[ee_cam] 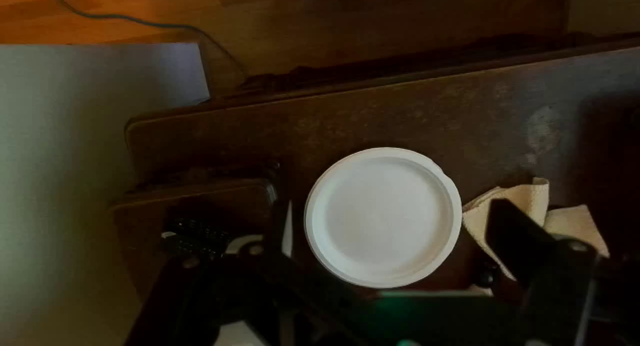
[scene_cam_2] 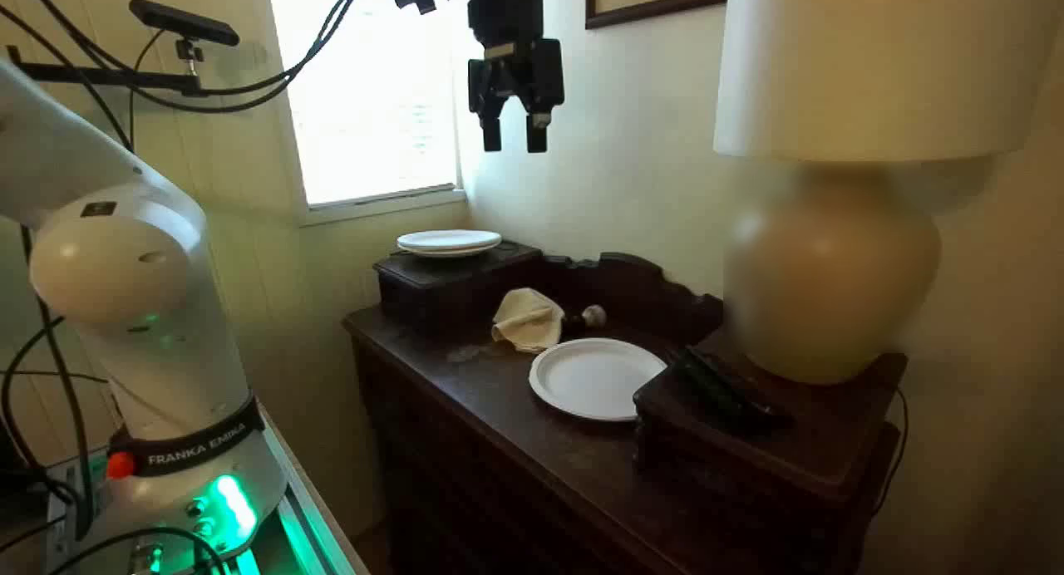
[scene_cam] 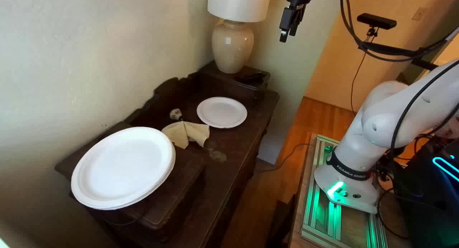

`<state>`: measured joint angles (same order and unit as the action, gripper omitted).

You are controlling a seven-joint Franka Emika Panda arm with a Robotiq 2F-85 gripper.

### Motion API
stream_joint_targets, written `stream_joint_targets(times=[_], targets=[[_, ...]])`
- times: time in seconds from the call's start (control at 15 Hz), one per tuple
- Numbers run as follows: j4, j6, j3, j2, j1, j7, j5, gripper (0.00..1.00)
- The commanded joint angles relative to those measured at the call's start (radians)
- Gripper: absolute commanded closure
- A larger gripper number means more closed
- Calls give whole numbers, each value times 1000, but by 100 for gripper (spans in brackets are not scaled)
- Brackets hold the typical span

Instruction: Put the plates that are on the right on the ones to the left

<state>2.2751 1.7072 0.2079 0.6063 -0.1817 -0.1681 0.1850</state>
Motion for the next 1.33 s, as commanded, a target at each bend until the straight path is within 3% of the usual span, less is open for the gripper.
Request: stream_joint_targets(times=[0.0, 1.27], targets=[[-2, -2, 3, 0, 4, 2, 2, 0], [-7, 28, -5, -33, 8, 20, 7, 0]])
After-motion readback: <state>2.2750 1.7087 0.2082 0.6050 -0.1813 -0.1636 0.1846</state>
